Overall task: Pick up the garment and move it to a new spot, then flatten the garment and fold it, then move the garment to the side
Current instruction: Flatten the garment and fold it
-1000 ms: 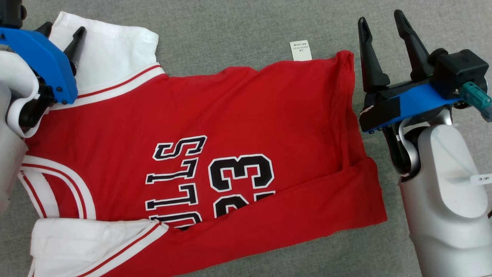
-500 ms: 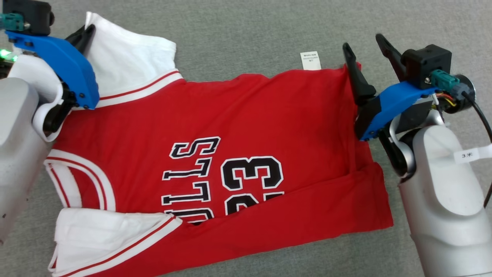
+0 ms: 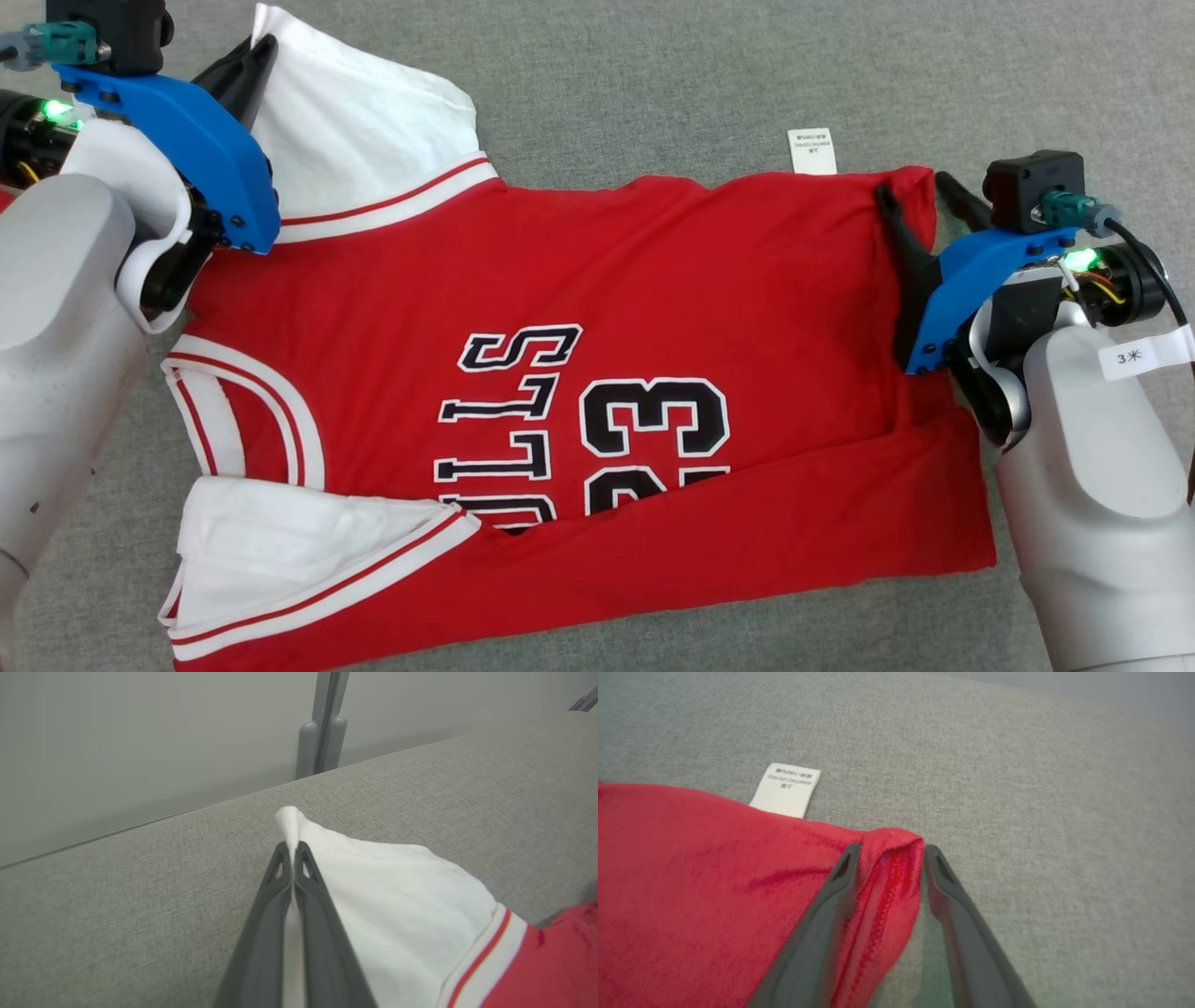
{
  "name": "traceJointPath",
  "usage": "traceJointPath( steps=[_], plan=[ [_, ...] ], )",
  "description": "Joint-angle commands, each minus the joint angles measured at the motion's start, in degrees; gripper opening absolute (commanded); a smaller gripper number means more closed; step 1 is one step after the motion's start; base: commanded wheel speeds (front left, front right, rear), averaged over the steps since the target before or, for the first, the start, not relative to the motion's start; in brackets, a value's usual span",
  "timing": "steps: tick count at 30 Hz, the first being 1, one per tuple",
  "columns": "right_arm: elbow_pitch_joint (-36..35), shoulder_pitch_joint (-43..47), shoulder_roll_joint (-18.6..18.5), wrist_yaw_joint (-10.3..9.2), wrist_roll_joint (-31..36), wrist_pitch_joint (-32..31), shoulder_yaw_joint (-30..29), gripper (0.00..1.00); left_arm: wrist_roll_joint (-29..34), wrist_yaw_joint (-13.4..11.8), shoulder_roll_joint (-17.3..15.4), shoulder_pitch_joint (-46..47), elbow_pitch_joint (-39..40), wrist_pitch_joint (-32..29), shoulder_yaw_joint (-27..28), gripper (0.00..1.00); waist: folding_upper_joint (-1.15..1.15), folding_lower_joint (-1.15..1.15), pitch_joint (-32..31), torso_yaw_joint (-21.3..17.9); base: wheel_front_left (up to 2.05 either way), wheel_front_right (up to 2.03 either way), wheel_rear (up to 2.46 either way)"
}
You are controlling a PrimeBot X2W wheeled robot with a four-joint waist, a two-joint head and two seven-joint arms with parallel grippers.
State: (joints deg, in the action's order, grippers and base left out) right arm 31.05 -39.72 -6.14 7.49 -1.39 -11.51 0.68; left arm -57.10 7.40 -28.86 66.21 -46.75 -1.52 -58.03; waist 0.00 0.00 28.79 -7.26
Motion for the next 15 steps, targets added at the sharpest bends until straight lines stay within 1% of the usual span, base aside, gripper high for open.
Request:
traceJointPath(
  steps=[1, 5, 9, 15],
  plan=[
    [1.23, -0.35, -0.1, 0.01, -1.05, 0.02, 0.18, 0.0, -0.5, 0.11, 0.03, 1.33, -0.41, 0.85, -0.39, 0.0, 0.0, 0.0, -0.04, 0.18, 0.0, 0.0, 0.0],
    [1.57, -1.42, -0.66, 0.01, -2.44, 2.4, 0.18, 0.0, -1.74, 0.1, 0.13, 1.41, -0.96, 2.78, -1.2, 0.0, 0.0, 0.0, -0.95, 0.48, 0.0, 0.0, 0.0],
    [2.21, -1.96, -1.1, 0.01, -2.43, 6.8, -0.97, 0.0, -3.06, 0.1, 0.35, 0.63, -1.22, 5.32, -1.64, 0.0, 0.0, 0.0, -2.75, 1.1, 0.0, 0.0, 0.0],
    [4.73, 0.33, -1.4, 0.01, -3.12, 12.08, -1.76, 0.0, -4.79, 0.1, -0.04, -2.33, 0.47, 9.89, -2.7, 0.0, 0.0, 0.0, -6.5, 2.73, 0.0, 0.0, 0.0]
  ],
)
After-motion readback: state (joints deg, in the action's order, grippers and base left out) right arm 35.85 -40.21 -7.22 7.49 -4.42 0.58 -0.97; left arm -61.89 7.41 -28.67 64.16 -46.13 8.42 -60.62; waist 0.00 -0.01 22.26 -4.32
